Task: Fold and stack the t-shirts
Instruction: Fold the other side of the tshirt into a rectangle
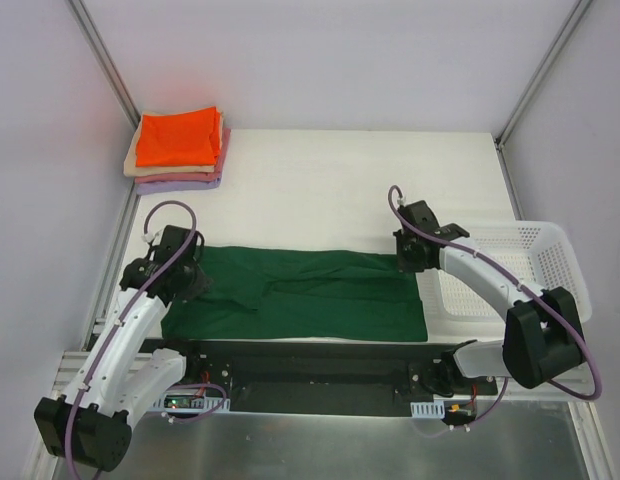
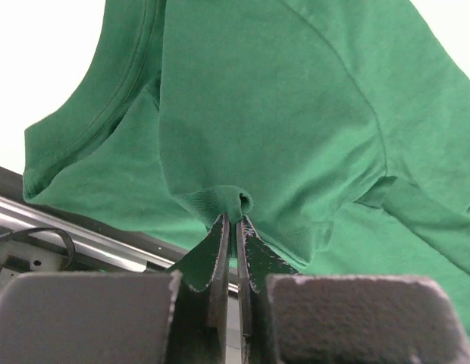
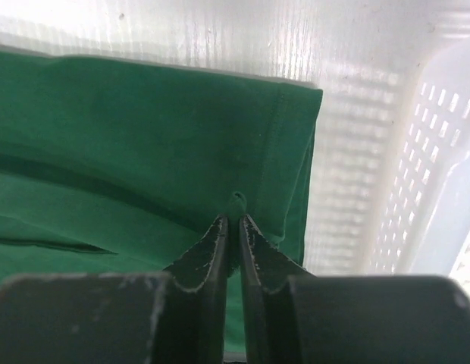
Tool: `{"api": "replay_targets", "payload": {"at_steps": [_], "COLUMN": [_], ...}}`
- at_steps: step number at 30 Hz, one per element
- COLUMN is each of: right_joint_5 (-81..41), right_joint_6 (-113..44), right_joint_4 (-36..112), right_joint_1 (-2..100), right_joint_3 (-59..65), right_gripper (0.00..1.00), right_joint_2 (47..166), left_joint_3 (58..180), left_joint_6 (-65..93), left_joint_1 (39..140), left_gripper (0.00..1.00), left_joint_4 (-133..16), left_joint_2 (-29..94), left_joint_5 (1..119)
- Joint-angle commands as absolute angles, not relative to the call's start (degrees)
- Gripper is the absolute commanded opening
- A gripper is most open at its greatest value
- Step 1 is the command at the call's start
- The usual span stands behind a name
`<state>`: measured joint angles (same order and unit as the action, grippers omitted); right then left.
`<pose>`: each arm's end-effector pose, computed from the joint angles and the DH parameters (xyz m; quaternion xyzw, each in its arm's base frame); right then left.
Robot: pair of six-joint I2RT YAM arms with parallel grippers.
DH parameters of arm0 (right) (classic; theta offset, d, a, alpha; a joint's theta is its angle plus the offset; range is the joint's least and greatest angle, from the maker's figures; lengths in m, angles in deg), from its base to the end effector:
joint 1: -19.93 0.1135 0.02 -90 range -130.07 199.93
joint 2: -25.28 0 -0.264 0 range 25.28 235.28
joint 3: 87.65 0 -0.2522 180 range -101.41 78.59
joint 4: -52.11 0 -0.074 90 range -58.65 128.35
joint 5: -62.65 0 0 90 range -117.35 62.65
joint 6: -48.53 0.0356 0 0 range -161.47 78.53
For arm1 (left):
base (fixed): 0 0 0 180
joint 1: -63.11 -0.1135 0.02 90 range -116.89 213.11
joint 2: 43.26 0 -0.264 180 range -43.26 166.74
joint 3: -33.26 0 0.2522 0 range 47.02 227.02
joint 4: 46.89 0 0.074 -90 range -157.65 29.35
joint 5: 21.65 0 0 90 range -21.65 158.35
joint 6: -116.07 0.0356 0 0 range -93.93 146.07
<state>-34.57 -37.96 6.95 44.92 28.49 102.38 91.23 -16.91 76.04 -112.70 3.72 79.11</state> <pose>0.2410 0.1074 0.2200 -0.1621 0.9467 0.0082 0.2783 0.1479 -0.0271 0.2655 -0.2734 0.9093 -0.0621 0.3077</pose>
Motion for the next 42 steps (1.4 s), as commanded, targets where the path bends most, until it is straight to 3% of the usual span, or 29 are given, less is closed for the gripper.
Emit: {"api": "replay_targets", "payload": {"at_steps": [1, 5, 8, 9, 12, 14, 17, 20, 23, 31, 35, 42], "right_joint_5": [-34.8, -33.9, -34.0, -34.2, -32.8, -30.7, -25.8, -21.5, -17.3, -17.7, -20.9, -19.3], "right_joint_6": [-39.0, -39.6, -40.0, -40.2, -40.8, -41.0, -42.9, -43.8, -43.3, -39.7, -39.5, -39.3], "right_joint_4": [5.2, 4.9, 4.0, 3.7, 3.6, 4.0, 4.4, 5.9, 9.2, 13.4, 13.1, 14.6], "right_joint_1": [45.2, 45.5, 45.9, 46.1, 46.4, 46.7, 47.9, 49.8, 52.8, 54.7, 52.9, 46.9], "right_joint_3": [28.9, 28.9, 28.6, 28.4, 27.9, 27.3, 26.0, 24.3, 22.8, 18.2, 19.3, 24.3], "right_gripper": [0.13, 0.21, 0.3, 0.32, 0.49, 0.56, 0.67, 0.91, 0.98, 0.96, 0.96, 0.96], "right_joint_2": [100.3, 100.1, 100.0, 99.9, 99.5, 99.3, 99.3, 100.2, 102.9, 116.7, 120.7, 122.7], "left_joint_3": [89.0, 89.3, 91.0, 91.9, 93.8, 94.9, 95.3, 93.0, 90.2, 90.9, 88.0, 84.4], "left_joint_6": [-19.6, -23.1, -24.9, -25.1, -25.2, -24.9, -22.9, -20.3, -20.3, -21.0, -21.7, -19.1], "left_joint_1": [76.1, 76.1, 76.1, 76.1, 76.1, 76.1, 76.1, 76.1, 76.1, 75.7, 71.6, 64.3], "left_gripper": [0.02, 0.12, 0.32, 0.41, 0.84, 0.99, 0.99, 0.99, 0.99, 0.99, 0.99, 0.99], "left_joint_4": [-115.6, -119.3, -122.6, -123.5, -125.0, -124.4, -119.9, -108.6, -98.2, -90.5, -89.7, -86.1], "left_joint_2": [2.8, 2.9, 3.0, 3.0, 2.2, 1.7, 2.5, 5.5, 10.7, 30.0, 35.4, 41.5], "left_joint_5": [76.9, 78.8, 81.2, 82.0, 83.2, 82.3, 77.9, 68.5, 61.5, 64.3, 68.0, 63.4]}}
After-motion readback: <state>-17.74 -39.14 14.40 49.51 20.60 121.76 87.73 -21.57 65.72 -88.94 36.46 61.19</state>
